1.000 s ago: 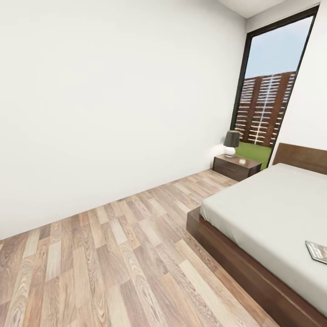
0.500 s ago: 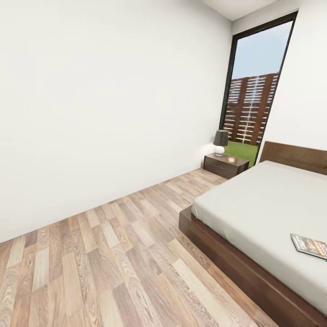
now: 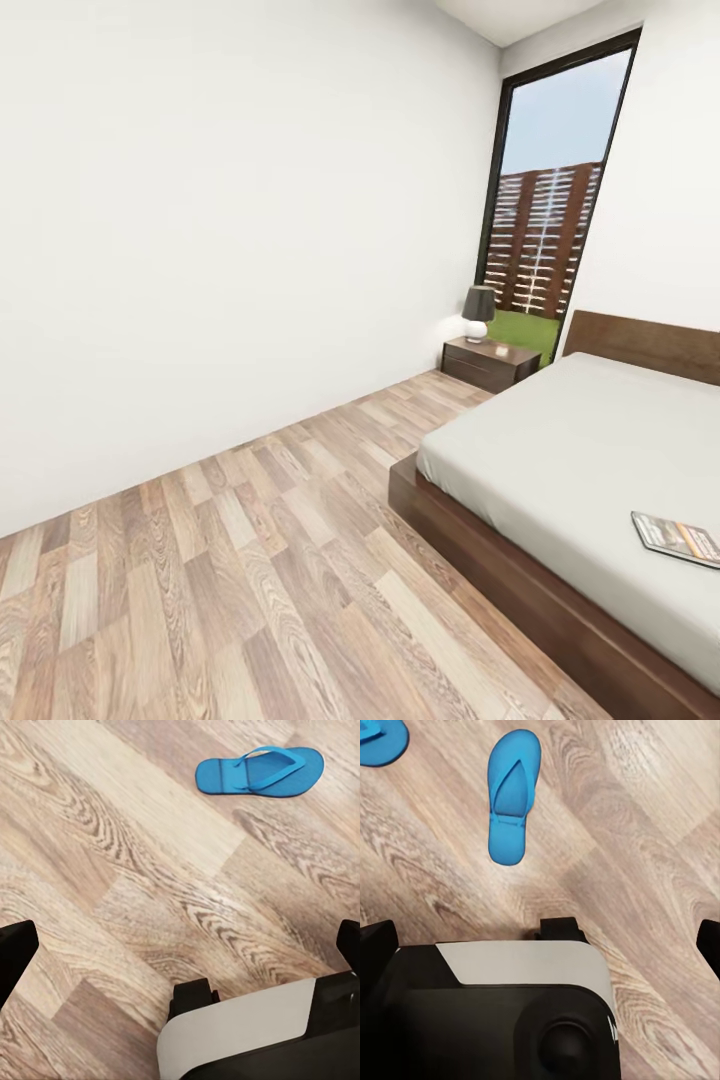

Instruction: In the bedroom, move the book from the bed onto either nightstand, and place the two sandals side by side next to the bed.

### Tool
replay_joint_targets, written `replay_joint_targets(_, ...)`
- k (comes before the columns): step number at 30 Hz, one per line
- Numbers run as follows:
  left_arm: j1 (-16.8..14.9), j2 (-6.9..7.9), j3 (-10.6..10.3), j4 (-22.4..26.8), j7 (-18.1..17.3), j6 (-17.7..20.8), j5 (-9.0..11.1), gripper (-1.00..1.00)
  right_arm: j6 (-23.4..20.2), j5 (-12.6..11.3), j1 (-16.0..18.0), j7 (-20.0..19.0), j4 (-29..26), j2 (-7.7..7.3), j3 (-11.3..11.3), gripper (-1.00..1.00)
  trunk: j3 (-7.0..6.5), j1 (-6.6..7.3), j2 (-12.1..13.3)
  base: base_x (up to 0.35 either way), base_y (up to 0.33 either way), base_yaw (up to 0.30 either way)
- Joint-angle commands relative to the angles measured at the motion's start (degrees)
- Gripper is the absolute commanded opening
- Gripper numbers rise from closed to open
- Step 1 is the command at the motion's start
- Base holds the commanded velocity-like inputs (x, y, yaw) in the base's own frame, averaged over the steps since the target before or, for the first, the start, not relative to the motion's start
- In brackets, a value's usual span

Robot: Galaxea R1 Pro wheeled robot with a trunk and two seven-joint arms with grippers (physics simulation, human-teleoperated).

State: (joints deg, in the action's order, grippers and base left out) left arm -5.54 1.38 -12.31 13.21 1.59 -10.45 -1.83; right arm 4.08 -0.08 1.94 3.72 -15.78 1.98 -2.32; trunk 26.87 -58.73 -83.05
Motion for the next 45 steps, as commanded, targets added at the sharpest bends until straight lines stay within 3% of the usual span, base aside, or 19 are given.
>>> replay_joint_targets(1,-0.1,0.03,-0.3,0.0,0.1,-0.2,-0.2,1.00,0.2,0.0,0.0,0.1,0.0,0.04,-0.2,1.00,0.06,0.00,0.0,0.006,0.004,-0.009)
replay_joint_targets(45,-0.1,0.03,-0.3,0.0,0.1,-0.2,-0.2,1.00,0.2,-0.3,0.0,0.1,-0.1,0.04,-0.4,1.00,0.06,0.00,0.0,0.024,0.008,-0.001)
